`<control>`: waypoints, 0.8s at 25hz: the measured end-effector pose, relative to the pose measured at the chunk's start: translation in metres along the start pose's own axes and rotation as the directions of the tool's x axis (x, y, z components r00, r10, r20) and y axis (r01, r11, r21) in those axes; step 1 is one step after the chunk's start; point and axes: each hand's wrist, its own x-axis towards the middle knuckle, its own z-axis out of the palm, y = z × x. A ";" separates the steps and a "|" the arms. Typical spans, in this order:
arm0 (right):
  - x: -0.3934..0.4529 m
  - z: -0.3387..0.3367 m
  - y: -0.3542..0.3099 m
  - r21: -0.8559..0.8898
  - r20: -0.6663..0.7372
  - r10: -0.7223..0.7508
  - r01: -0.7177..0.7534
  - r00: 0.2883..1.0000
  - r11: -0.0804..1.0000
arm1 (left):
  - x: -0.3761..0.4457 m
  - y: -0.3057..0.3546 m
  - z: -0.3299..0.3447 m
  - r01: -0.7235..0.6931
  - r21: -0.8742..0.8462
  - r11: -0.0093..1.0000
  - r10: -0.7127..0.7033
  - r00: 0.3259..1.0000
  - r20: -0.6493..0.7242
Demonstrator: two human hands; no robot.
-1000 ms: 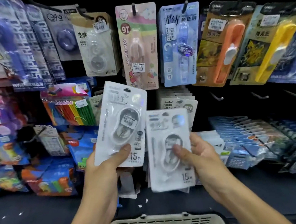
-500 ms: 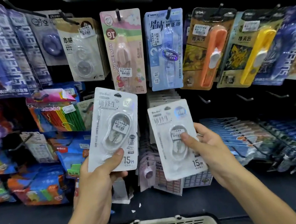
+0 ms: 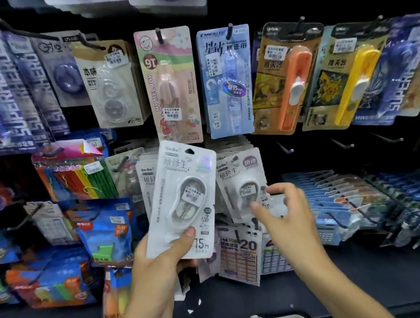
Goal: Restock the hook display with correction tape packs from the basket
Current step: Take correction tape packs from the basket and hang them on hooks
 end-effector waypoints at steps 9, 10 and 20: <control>0.004 0.000 -0.007 0.437 0.128 0.060 -0.111 0.990 0.893 | 0.029 0.019 0.005 -0.456 0.716 0.528 0.208 0.887 0.411; 0.006 -0.003 -0.002 0.400 0.111 0.080 -0.118 0.991 0.909 | 0.041 0.025 -0.004 -0.508 0.793 0.335 0.262 0.859 0.440; 0.007 0.003 0.023 0.169 0.057 -0.106 0.096 0.993 0.981 | 0.063 0.001 -0.023 -0.492 0.863 -0.113 0.239 0.829 0.505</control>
